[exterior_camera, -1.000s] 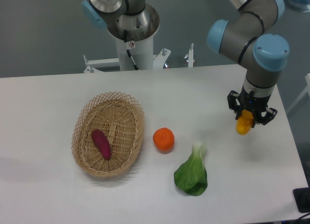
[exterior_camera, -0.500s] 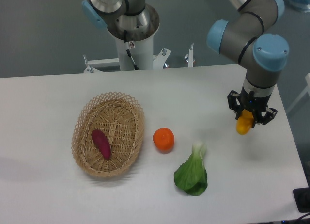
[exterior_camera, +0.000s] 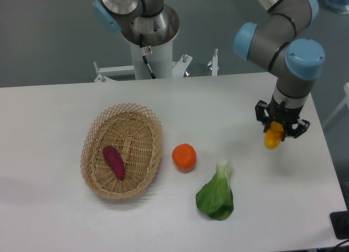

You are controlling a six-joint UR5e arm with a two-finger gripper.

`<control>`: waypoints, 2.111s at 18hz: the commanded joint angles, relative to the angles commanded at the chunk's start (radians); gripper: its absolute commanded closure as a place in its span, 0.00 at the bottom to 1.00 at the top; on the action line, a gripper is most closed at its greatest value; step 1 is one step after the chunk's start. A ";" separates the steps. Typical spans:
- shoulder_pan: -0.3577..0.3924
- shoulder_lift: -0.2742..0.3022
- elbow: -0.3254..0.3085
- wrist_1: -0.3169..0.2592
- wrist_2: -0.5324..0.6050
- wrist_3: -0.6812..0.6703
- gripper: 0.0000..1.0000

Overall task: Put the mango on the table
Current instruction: 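Move the held mango toward the orange and lower it to the table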

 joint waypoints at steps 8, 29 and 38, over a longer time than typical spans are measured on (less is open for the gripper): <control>-0.043 0.081 -0.176 0.006 0.006 0.150 0.61; -0.212 0.199 -0.382 0.018 -0.002 0.314 0.53; -0.210 0.192 -0.391 0.062 -0.005 0.302 0.00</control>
